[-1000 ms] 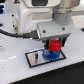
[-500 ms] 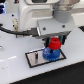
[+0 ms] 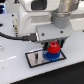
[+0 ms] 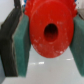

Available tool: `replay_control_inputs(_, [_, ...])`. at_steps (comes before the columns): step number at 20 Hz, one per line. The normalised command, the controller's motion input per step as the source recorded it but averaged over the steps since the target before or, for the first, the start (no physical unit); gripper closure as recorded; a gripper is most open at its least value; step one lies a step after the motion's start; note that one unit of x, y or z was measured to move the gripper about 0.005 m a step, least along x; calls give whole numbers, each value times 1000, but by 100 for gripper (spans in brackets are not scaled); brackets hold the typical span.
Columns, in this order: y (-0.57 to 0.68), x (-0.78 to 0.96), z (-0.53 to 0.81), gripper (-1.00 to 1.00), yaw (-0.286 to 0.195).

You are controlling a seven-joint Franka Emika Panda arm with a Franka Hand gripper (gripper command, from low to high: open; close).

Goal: Insert the blue gear onto the right peg, followed by the red gear

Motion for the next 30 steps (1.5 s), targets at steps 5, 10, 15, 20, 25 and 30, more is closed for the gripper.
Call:
replay_control_inputs(5, [0,104,103,100,0])
replay_control_inputs(10, [-91,180,-288,100,0])
replay_control_inputs(15, [-98,150,-278,100,0])
replay_control_inputs(20, [29,19,195,-100,0])
replay_control_inputs(25, [52,9,474,-100,0])
replay_control_inputs(30, [29,5,450,-100,0])
